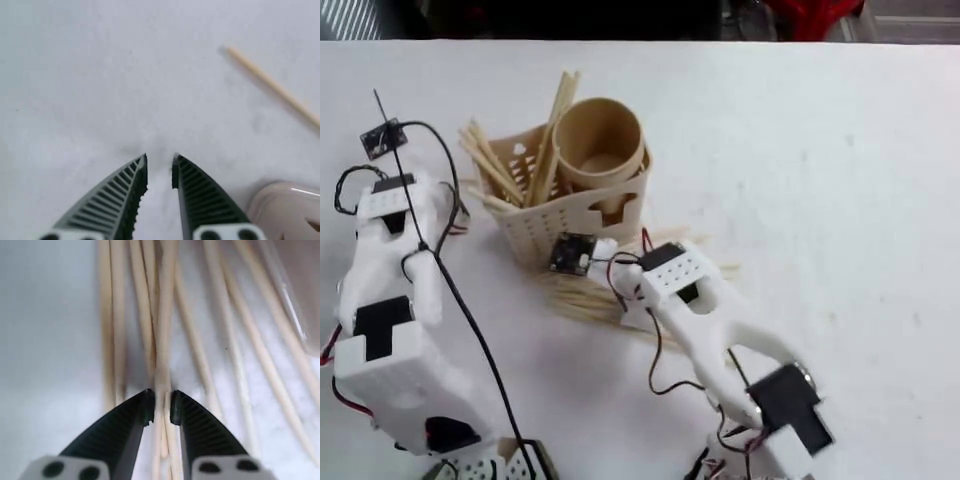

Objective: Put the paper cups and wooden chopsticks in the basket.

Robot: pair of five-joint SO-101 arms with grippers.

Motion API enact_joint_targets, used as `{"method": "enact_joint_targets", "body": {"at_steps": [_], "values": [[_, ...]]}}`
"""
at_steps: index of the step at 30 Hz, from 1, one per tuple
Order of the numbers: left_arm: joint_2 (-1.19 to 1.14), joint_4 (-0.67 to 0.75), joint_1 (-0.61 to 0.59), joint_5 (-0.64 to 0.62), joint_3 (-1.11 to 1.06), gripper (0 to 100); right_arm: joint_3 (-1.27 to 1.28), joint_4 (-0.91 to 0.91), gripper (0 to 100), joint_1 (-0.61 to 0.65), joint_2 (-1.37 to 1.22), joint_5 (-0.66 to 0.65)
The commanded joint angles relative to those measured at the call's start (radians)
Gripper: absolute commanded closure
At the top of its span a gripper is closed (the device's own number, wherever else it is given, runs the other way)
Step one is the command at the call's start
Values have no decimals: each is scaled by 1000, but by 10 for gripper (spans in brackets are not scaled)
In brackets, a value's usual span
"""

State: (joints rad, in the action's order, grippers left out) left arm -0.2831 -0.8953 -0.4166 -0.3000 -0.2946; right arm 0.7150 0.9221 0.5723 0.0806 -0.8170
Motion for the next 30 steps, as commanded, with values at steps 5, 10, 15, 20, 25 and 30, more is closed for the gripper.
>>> {"method": "enact_joint_targets", "body": {"at_steps": [5,10,15,20,25,30], "values": [[5,17,-7,-11,6,897,-20,96,980,-4,223,86],[5,17,-7,-11,6,897,26,96,978,2,309,87],[5,17,-7,-9,6,897,101,-4,902,50,260,89],[5,17,-7,-8,6,897,109,-85,822,110,104,89],[5,17,-7,-8,6,897,41,-101,872,62,-19,89],[5,17,-5,-8,6,897,31,-101,986,18,-5,91]]}}
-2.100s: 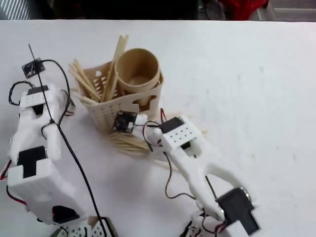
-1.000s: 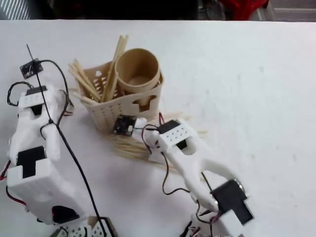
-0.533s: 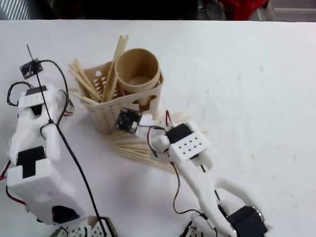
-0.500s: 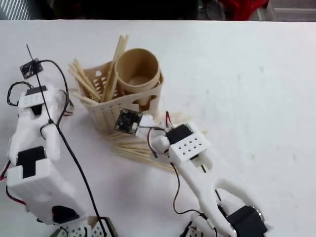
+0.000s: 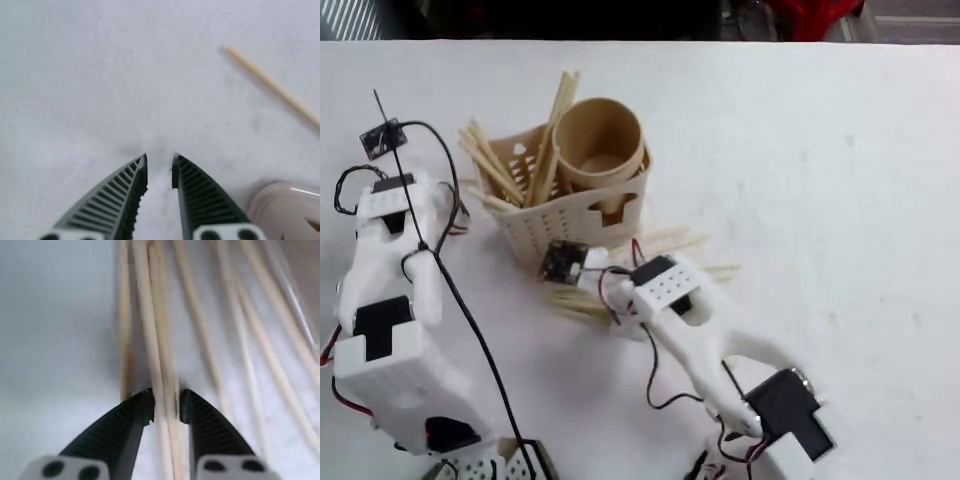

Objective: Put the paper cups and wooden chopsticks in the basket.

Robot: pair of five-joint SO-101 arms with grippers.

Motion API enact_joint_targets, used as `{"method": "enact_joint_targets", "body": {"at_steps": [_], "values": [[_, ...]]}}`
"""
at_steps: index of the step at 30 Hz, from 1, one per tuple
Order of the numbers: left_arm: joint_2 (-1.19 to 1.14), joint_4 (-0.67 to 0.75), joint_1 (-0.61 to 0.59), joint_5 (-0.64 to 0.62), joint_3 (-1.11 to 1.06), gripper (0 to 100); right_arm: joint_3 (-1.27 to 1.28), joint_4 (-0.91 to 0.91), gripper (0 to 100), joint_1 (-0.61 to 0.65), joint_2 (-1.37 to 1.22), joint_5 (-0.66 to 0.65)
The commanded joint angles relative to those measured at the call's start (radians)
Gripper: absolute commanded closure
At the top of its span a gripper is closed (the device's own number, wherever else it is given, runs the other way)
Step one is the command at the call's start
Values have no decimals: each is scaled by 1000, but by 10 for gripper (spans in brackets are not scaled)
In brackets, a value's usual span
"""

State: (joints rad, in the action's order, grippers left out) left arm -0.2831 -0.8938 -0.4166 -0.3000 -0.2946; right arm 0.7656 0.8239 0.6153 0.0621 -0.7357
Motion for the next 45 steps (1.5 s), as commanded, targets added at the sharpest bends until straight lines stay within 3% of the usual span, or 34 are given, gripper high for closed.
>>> {"method": "enact_joint_targets", "body": {"at_steps": [1,9,20,28,34,45], "values": [[5,15,-5,-8,6,897,-18,-1,981,-28,22,9],[5,15,-5,-8,6,897,-18,134,982,-51,196,9],[5,15,-5,-9,6,897,-38,390,982,-45,722,11],[5,15,-5,-9,6,896,-321,398,982,24,866,224],[5,15,-5,-9,6,897,-638,295,982,130,705,367],[4,15,-5,-8,6,897,-991,-214,981,137,289,658]]}}
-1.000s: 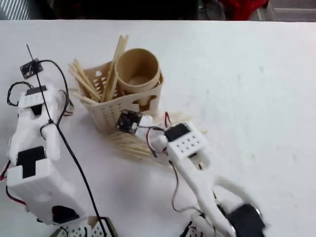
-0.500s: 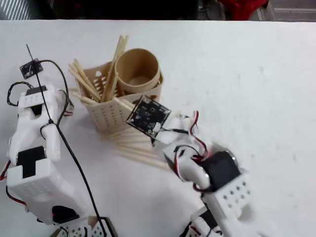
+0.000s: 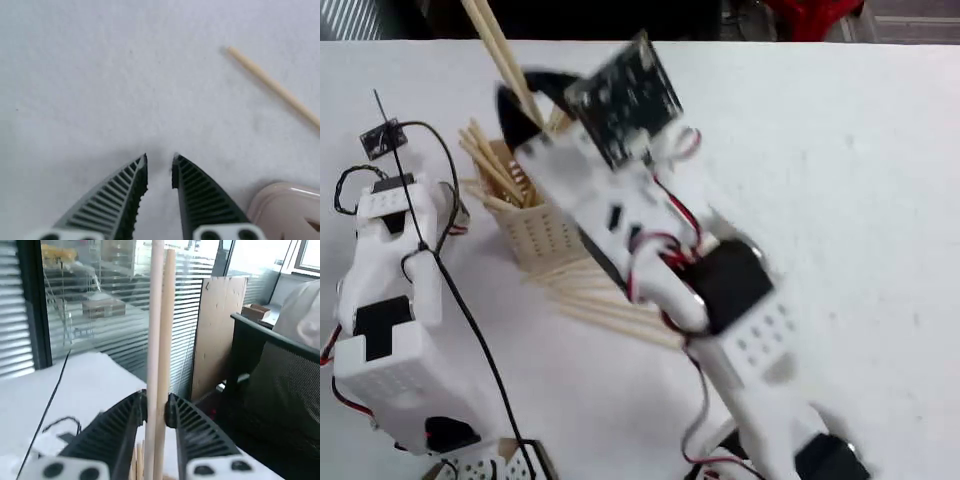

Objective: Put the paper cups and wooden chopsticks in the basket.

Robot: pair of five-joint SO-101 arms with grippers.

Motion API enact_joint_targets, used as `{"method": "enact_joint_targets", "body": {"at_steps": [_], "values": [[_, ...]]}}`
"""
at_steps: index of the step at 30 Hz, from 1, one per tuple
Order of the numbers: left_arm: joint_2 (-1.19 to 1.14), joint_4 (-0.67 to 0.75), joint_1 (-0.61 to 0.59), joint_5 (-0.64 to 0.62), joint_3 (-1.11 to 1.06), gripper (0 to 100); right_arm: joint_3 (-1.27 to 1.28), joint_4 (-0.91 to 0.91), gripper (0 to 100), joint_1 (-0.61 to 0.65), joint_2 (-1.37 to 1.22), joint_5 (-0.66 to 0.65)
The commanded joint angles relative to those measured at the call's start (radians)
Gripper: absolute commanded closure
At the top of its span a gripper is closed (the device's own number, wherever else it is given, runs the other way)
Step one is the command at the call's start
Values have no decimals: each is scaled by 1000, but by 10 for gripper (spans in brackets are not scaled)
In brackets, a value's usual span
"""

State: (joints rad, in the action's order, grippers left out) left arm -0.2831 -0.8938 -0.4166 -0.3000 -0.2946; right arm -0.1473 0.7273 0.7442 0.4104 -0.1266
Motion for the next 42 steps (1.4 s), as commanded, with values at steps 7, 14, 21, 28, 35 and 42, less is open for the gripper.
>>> {"method": "enact_joint_targets", "body": {"at_steps": [7,14,21,28,35,42], "values": [[4,15,-5,-8,6,896,41,-361,981,7,-147,75],[4,15,8,-5,6,896,371,-581,982,8,-104,72],[4,15,8,-5,6,896,417,-562,960,-7,-88,71],[4,17,8,-5,6,896,333,-435,889,-8,-70,72],[4,17,8,-3,6,895,183,-188,887,-8,-70,72],[4,34,8,-3,5,895,-20,182,889,-7,5,78]]}}
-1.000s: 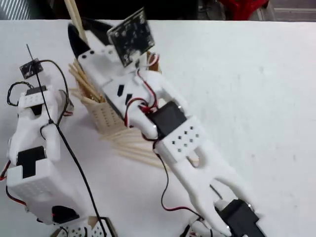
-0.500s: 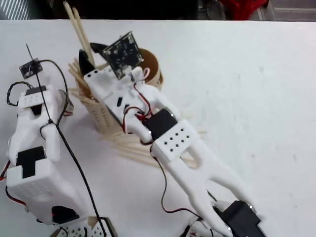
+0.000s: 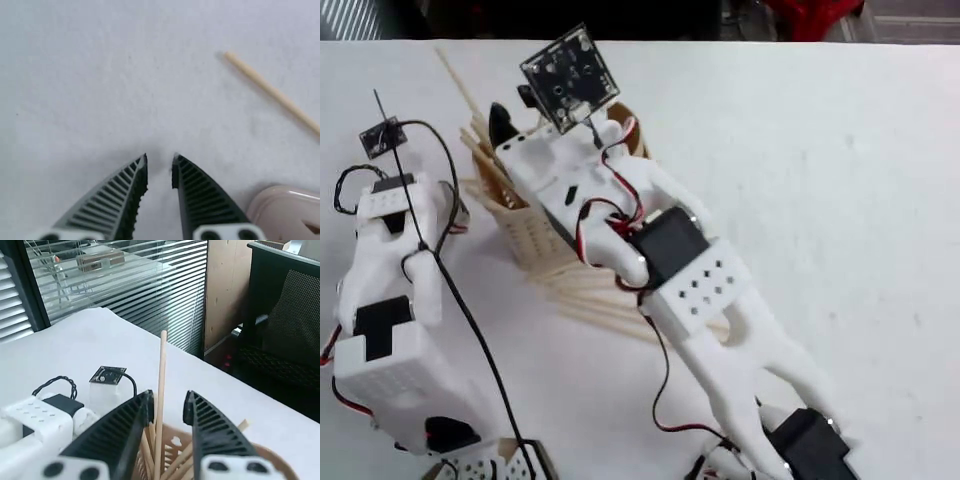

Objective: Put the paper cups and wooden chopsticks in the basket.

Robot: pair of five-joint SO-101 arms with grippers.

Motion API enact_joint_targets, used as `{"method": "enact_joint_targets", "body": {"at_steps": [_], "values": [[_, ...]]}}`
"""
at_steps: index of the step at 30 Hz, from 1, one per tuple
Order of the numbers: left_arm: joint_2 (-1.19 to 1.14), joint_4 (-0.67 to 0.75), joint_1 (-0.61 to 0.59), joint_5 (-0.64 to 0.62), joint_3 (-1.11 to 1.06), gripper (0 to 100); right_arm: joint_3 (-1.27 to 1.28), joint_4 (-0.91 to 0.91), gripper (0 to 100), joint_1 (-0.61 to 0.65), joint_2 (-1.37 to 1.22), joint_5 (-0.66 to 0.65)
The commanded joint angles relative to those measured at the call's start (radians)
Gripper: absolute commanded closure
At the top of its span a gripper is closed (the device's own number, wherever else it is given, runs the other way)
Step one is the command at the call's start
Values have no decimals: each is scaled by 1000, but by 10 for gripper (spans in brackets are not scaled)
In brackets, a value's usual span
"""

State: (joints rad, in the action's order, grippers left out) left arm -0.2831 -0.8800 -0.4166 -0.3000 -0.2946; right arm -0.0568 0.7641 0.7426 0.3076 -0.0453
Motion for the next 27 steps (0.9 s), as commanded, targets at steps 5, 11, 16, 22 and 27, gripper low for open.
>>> {"method": "enact_joint_targets", "body": {"at_steps": [5,11,16,22,27], "values": [[4,18,2,-3,5,895,-130,418,889,-54,251,-100],[18,8,-41,-5,21,895,94,650,889,-222,266,-348],[50,-74,-111,60,244,895,445,504,900,-421,338,-359],[45,-212,-67,141,615,895,875,226,981,-466,420,-356],[45,-354,39,152,901,895,1105,5,978,-429,437,-350]]}}
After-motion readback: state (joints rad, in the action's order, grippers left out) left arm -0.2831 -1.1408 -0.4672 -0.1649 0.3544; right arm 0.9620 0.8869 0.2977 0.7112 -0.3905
